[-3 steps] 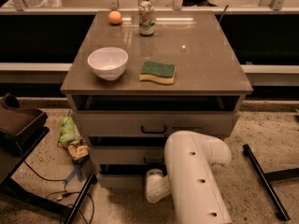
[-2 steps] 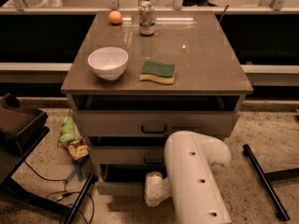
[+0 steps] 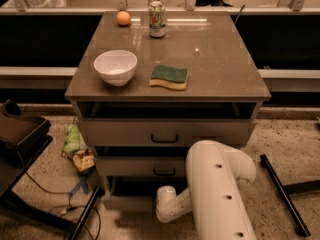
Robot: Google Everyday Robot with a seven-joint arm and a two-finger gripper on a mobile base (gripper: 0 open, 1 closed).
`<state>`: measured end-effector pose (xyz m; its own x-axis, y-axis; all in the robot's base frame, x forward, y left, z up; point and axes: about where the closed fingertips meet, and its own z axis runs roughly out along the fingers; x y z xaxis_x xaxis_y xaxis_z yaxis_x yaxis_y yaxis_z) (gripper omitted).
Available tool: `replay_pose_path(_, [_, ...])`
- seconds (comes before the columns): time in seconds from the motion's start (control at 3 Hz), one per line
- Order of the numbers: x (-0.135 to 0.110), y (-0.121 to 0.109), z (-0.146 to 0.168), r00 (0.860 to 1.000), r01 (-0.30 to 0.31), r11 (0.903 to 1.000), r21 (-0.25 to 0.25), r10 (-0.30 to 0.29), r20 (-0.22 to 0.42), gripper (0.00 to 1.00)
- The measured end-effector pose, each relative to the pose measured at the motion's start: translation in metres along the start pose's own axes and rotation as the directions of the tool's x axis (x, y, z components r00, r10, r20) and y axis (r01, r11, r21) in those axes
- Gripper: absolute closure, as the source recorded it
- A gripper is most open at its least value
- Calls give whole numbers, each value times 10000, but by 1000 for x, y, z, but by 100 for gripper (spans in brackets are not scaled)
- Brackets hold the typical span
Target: Open bottom drawer
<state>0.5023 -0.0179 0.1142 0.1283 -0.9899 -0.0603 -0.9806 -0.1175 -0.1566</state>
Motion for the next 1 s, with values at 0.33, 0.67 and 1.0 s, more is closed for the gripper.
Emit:
replay_pose_path(0.33, [0,0,0,10000,0,10000,0,0,0,100])
replay_pose_path(0.67, [3,21,-6,9997,-240,9997,-97,241,78,100])
replay_pose_path(1.0, [3,21,-6,9997,-240,9997,-97,241,78,100])
